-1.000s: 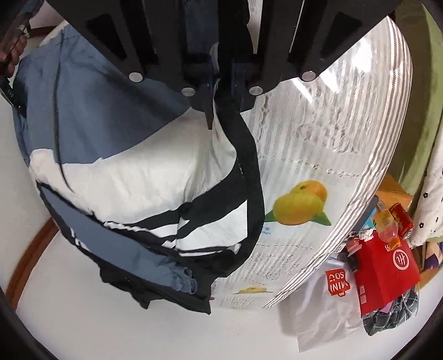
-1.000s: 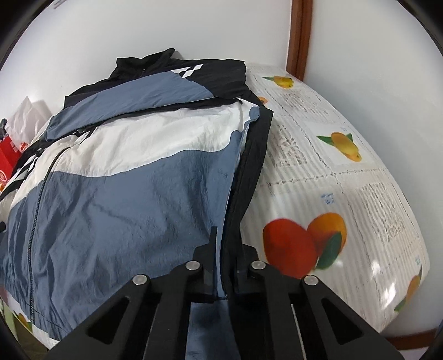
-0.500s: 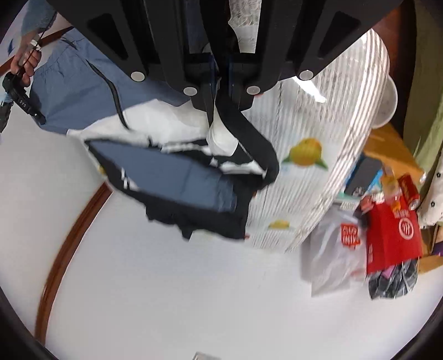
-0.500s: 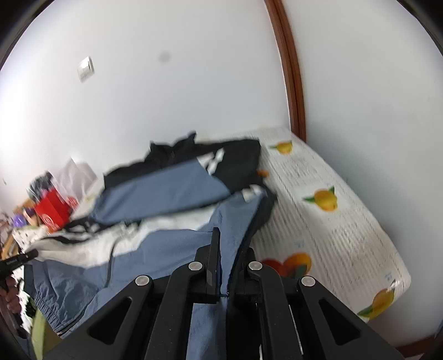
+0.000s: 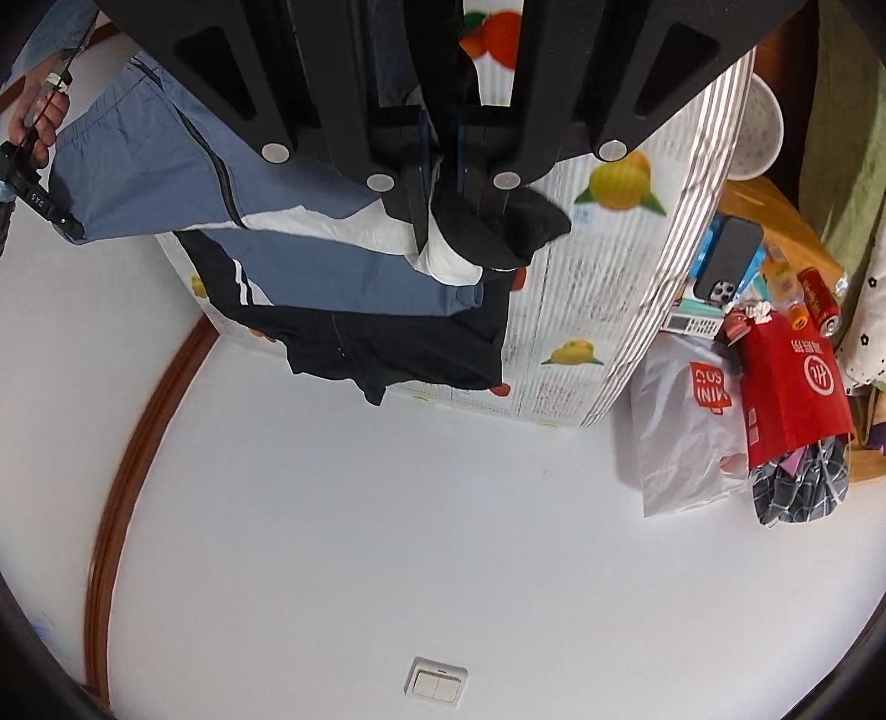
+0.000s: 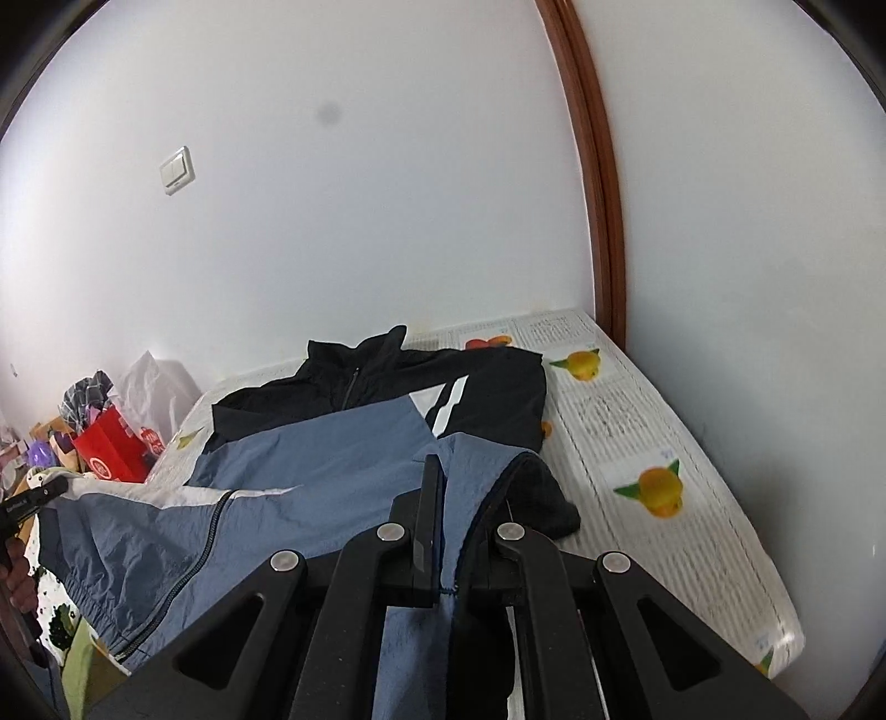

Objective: Fold large clothes

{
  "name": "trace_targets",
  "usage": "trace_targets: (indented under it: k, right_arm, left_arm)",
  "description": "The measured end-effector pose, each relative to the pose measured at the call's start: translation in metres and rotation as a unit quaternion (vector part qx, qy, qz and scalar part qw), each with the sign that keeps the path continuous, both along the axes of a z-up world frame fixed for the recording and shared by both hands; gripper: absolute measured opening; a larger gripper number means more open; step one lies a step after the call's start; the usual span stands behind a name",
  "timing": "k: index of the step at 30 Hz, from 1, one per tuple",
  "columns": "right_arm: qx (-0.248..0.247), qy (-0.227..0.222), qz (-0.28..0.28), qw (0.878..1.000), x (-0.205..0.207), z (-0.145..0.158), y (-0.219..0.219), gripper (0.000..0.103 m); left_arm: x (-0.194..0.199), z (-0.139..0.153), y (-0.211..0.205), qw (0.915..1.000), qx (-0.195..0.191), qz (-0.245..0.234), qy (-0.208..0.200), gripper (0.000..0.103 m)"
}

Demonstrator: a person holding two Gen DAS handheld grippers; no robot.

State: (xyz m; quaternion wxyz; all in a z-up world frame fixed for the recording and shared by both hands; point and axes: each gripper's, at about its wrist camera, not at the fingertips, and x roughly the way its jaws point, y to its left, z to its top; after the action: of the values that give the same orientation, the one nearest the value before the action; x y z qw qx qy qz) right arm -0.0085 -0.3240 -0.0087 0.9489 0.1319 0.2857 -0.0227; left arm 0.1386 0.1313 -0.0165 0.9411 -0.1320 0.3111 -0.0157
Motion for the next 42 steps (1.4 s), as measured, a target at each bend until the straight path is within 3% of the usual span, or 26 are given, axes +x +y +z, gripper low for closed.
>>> trace_targets:
  k: [14, 26, 33, 42]
  right_arm:
    - [0.03, 0.04, -0.012, 0.999, 0.093, -0.036, -0.015, 0.005]
    - [-0.015, 0.076, -0.029, 0.997, 0.169, -0.086, -0.015, 0.005]
    - [-0.031, 0.11, -0.039, 0.993, 0.197, -0.122, -0.019, 0.005]
    - [-0.02, 0.153, -0.052, 0.987, 0.215, -0.146, -0.028, 0.014]
  left_arm:
    - [0.083, -0.023, -0.007, 0.9993, 0.018, 0.012, 0.032, 0.007]
    - [0.156, -0.078, -0.004, 0.9937, 0.054, 0.038, 0.09, 0.007]
    - [0.175, -0.107, -0.003, 0.9901, 0.056, 0.044, 0.121, 0.008]
    - [0.184, -0.115, -0.007, 0.9874, 0.067, 0.041, 0.138, 0.015]
